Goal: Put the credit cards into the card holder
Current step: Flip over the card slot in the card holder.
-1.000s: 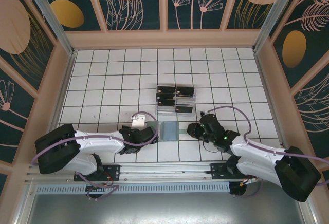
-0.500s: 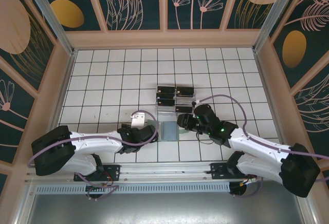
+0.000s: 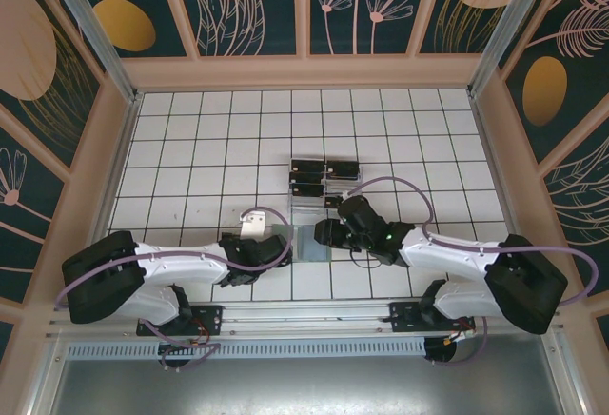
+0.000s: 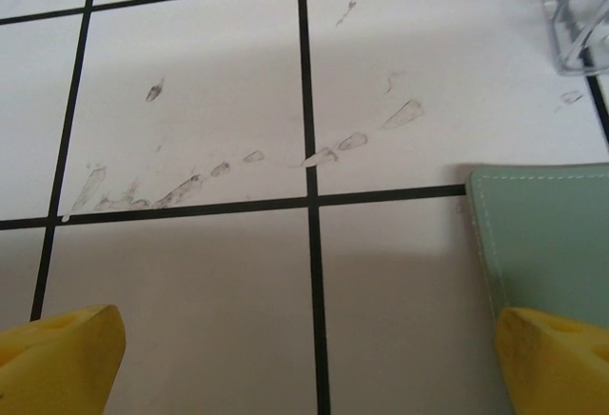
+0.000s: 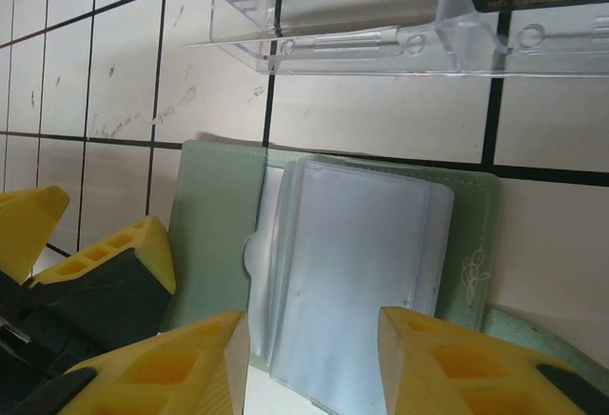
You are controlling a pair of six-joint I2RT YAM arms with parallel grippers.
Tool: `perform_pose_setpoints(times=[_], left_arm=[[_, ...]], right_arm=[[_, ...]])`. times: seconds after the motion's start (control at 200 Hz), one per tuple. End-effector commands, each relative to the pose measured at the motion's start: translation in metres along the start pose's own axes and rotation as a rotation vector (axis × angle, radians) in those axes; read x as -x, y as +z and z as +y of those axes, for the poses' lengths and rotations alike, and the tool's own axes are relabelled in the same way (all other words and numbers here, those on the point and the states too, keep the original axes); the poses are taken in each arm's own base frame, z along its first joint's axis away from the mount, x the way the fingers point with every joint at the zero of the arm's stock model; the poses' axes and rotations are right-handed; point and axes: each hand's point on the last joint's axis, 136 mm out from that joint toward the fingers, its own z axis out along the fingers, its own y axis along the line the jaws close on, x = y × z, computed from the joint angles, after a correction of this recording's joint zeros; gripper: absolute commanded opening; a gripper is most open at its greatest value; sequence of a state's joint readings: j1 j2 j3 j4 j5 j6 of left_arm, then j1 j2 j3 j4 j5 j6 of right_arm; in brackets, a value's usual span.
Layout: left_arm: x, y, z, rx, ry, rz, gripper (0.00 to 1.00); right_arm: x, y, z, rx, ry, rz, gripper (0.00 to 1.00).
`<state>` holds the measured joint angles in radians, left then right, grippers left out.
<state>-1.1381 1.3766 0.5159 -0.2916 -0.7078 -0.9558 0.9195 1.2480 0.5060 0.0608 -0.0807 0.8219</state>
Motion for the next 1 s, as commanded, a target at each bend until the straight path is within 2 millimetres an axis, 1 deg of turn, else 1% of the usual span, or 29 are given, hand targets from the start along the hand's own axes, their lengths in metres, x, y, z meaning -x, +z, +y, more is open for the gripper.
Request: perform_pose_setpoints(times=[0.0, 0.215, 0.405, 0.736, 0.876, 0.996], left_arm=[[-0.006, 0.004, 0.007, 0.022, -0.009, 0.009, 0.98], [-0.008, 0.005, 0.006, 0.014, -0.013, 0.010, 0.98], [-0.009, 0.006, 0.006, 0.011, -0.015, 0.012, 0.98], [-0.011, 0.007, 0.005, 0.008, -0.014, 0.016, 0.98], [-0.013, 0.008, 0.005, 0.005, -0.019, 0.020, 0.98], [-0.015, 0.009, 0.005, 0.003, -0.020, 0.025, 0.98]], right_arm=[[0.005, 0.004, 0.014, 0.043, 0.003, -0.011, 0.40], [-0.002, 0.015, 0.007, 0.028, 0.009, 0.014, 0.38], [-0.010, 0.021, -0.005, 0.003, 0.026, 0.028, 0.38], [-0.021, 0.026, -0.022, -0.032, 0.050, 0.044, 0.40], [-0.024, 0.028, -0.025, -0.034, 0.052, 0.053, 0.41], [-0.024, 0.031, -0.023, -0.026, 0.052, 0.058, 0.41]])
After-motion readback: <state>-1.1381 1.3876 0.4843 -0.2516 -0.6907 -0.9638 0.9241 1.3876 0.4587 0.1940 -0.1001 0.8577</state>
